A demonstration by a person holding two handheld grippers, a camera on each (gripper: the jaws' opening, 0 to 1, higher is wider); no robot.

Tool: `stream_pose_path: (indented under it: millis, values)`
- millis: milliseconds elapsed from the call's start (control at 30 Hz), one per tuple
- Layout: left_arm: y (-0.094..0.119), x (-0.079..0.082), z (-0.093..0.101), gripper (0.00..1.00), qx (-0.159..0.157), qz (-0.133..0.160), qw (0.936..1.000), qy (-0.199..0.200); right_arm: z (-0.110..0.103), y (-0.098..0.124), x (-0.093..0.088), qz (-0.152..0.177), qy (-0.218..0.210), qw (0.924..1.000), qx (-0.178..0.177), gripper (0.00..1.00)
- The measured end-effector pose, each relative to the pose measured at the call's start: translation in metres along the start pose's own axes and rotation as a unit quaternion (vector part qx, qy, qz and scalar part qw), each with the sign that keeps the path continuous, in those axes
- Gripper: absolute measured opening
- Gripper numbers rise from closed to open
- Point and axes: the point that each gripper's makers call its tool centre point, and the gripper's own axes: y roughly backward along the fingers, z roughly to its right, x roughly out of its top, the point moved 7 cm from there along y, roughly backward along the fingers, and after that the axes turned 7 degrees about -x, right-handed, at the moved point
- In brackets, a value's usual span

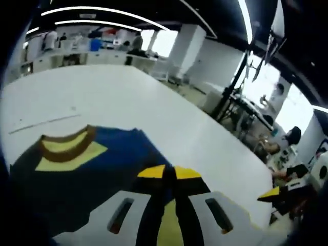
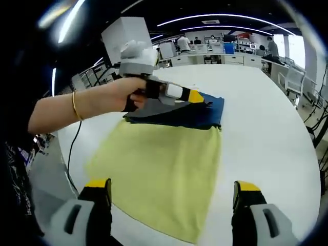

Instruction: Fold the garment on the visible template until the final outline fits inside the template.

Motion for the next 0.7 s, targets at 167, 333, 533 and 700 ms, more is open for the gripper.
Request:
stream_pose_path:
  millis: [167, 333, 533, 700]
  values:
    - [-0.004, -0.007, 0.0, 0.36, -0.031, -0.003, 0.9993, 0.019, 0.002, -0.001, -0.004, 0.001, -0.008, 1.0, 0.0, 0.99]
    - [0.007, -0.004, 0.0, 0.51, -0.021, 0.002, 0.9979, -0.061, 0.002, -0.001, -0.007, -0.001, -0.013, 0.9999, 0.001, 0.99]
    - [0.031, 0.005, -0.011, 0.8, 0.006, 0.023, 0.994, -0.107, 0.002, -0.002, 0.0, 0.019, -0.024, 0.9995, 0.009, 0.99]
    - [0.054, 0.016, -0.02, 0.99, 0.034, 0.03, 0.9894, -0.138, 0.003, -0.002, 0.004, 0.021, -0.019, 0.9995, 0.012, 0.99]
